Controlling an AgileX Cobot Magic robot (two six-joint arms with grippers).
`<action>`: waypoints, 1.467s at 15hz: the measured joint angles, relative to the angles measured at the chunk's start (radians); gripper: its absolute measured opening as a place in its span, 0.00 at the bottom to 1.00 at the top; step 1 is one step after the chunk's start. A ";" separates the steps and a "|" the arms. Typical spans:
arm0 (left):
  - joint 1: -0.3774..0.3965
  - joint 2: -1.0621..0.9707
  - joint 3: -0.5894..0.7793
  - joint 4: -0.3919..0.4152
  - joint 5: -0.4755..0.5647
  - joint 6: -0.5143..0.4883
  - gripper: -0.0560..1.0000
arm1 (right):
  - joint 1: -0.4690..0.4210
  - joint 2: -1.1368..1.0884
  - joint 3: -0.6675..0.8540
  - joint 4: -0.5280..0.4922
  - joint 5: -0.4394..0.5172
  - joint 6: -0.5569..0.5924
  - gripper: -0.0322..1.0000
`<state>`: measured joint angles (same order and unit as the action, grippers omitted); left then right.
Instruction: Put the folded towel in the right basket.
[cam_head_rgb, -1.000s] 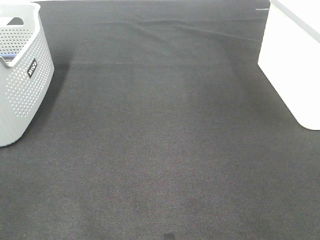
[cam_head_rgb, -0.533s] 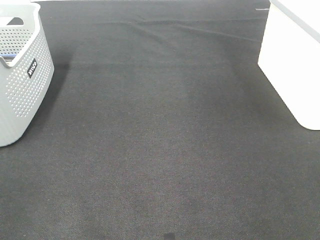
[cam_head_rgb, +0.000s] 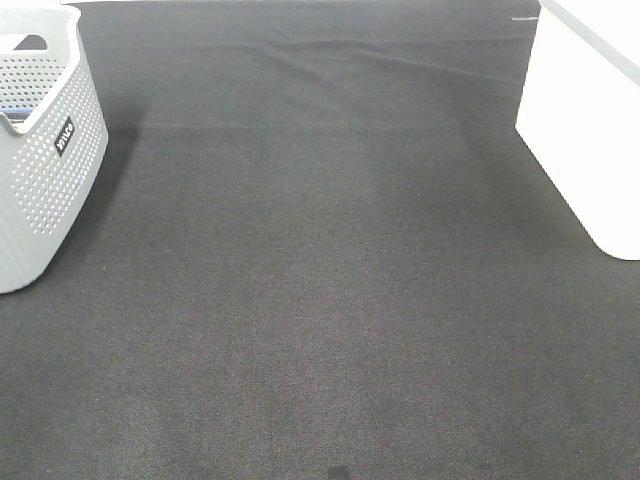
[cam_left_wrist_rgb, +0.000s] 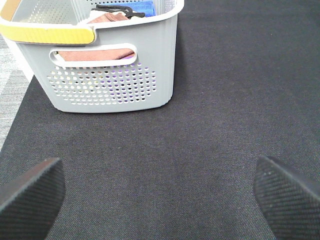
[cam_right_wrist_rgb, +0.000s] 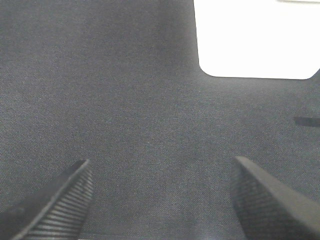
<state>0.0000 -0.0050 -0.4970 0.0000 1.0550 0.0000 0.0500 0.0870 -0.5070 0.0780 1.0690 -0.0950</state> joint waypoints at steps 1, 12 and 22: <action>0.000 0.000 0.000 0.000 0.000 0.000 0.98 | -0.009 0.000 0.000 0.000 0.000 0.000 0.73; 0.000 0.000 0.000 0.000 0.000 0.000 0.98 | -0.077 -0.093 0.000 0.002 -0.001 0.000 0.73; 0.000 0.000 0.000 0.000 0.000 0.000 0.98 | -0.077 -0.093 0.000 0.004 -0.001 0.000 0.73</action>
<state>0.0000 -0.0050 -0.4970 0.0000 1.0550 0.0000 -0.0270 -0.0060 -0.5070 0.0820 1.0680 -0.0950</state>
